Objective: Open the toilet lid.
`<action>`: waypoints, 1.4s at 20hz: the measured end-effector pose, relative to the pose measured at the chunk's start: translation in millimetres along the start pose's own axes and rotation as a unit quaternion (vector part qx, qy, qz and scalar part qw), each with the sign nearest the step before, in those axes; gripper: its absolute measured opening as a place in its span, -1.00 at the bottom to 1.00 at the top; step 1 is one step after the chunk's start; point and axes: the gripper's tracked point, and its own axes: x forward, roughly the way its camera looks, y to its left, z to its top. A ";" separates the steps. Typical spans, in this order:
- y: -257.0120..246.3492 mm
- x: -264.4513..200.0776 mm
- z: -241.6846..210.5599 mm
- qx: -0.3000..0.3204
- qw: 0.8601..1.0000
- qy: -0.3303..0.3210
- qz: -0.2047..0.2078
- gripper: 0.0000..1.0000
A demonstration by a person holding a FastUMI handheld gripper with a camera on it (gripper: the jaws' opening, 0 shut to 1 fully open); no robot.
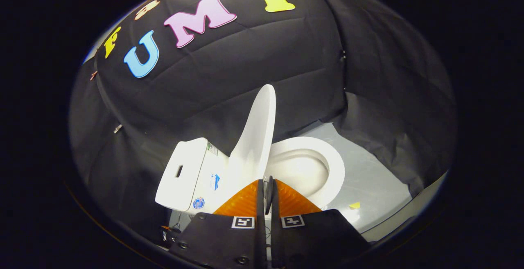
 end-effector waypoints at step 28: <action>290.4 -23.1 -30.1 -0.208 0.977 -0.049 -0.018 -0.71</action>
